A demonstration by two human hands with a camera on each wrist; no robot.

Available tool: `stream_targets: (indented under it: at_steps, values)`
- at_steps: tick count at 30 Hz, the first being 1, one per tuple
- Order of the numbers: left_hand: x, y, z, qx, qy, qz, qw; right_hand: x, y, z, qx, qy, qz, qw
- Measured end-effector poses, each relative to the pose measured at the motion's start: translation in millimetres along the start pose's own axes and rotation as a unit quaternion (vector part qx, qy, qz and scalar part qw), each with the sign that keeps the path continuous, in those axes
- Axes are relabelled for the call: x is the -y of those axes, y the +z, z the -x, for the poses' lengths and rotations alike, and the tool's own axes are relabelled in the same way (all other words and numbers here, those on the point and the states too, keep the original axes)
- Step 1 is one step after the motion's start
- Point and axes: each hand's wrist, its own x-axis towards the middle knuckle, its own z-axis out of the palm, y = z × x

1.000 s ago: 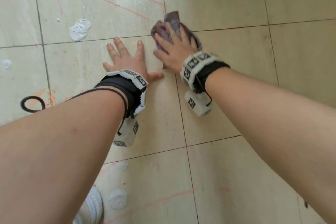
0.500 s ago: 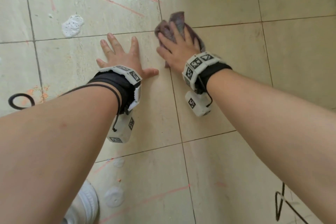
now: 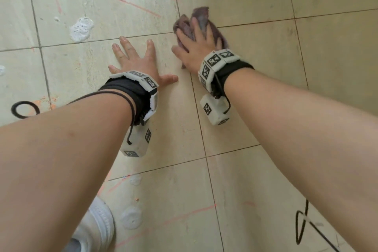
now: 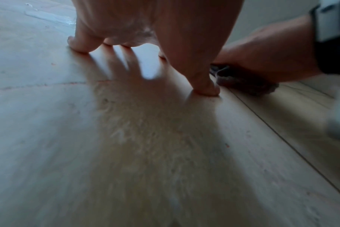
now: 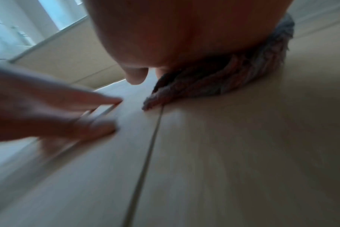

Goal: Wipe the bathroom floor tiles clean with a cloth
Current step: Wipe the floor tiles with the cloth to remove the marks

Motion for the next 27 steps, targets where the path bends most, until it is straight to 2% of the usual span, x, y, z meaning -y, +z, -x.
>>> stream_targets:
  at_steps: [2,5,10,13,17,21,27]
  values:
    - [0,0,0,0.0,0.0,0.002,1.0,-5,18,27,0.015,-0.035,0.013,0.999]
    - [1,-1,0,-0.001,-0.003,0.002,1.0,-44,27,58,0.028,-0.038,0.04,0.998]
    - [-2,-2,1,0.005,-0.01,-0.001,1.0,-114,10,65,0.001,0.083,0.022,0.996]
    - [-3,-3,4,0.002,-0.012,-0.005,1.0,-94,4,44,-0.024,0.128,-0.018,0.991]
    - [-4,-2,2,-0.009,-0.015,-0.008,1.0,-57,15,36,-0.027,0.079,-0.04,0.996]
    - [-7,2,3,-0.007,-0.02,-0.014,1.0,-63,25,48,-0.033,0.047,-0.026,0.998]
    - [-7,6,8,-0.002,-0.007,-0.012,1.0,-53,45,72,-0.031,0.092,-0.063,0.993]
